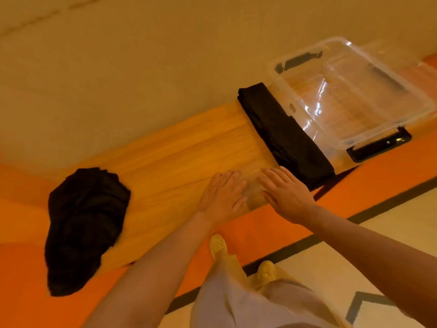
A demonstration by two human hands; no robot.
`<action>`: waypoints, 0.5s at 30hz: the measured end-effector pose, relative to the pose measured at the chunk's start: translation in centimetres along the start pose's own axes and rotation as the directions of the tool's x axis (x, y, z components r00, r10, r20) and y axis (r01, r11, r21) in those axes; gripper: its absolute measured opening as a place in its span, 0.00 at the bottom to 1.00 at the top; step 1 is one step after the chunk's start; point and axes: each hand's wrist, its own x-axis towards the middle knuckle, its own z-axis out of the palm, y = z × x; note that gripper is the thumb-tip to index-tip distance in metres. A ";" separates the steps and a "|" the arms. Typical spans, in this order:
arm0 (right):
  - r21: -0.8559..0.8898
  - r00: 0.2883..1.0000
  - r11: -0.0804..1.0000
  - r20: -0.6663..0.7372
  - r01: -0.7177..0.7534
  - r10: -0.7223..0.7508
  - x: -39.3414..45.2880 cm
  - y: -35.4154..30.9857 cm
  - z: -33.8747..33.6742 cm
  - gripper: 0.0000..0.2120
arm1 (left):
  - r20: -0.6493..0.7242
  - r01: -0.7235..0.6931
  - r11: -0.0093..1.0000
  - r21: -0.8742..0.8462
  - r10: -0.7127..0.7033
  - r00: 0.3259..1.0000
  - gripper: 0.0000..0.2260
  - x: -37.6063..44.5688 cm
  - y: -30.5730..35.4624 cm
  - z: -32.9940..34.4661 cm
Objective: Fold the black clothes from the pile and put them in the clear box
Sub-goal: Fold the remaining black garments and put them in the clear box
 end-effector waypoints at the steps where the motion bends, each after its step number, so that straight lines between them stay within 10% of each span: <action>1: -0.015 0.999 0.999 0.006 0.038 -0.038 0.4 -0.7 -0.1 0.30 | 0.008 0.024 1.000 -0.003 -0.024 1.000 0.24 -1.1 -0.3 0.2; 15: -0.107 0.889 0.882 0.055 0.458 -0.455 10.6 -15.3 -0.2 0.33 | -0.034 0.427 0.904 -0.014 -0.427 0.903 0.23 -15.9 -9.5 2.2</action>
